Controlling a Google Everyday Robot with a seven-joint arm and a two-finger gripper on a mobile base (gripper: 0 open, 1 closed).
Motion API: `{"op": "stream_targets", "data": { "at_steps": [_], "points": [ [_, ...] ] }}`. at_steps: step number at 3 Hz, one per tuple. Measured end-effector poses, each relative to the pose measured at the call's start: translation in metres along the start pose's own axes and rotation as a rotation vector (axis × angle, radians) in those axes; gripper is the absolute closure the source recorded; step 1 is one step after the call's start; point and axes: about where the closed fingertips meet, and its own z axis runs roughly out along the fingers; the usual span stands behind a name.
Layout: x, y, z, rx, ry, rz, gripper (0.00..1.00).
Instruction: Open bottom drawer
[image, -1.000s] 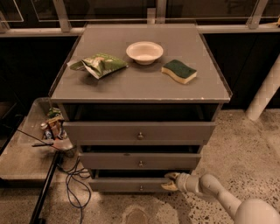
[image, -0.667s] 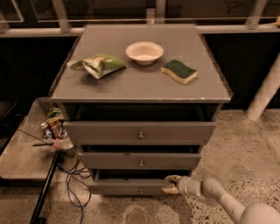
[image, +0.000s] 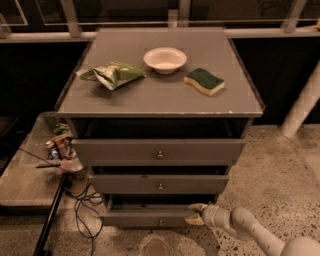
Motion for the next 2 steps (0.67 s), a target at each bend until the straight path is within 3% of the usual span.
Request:
{"op": "stream_targets", "data": {
  "at_steps": [2],
  "points": [
    [-0.0001, -0.0001, 0.0001, 0.0, 0.0, 0.0, 0.57]
  ]
}}
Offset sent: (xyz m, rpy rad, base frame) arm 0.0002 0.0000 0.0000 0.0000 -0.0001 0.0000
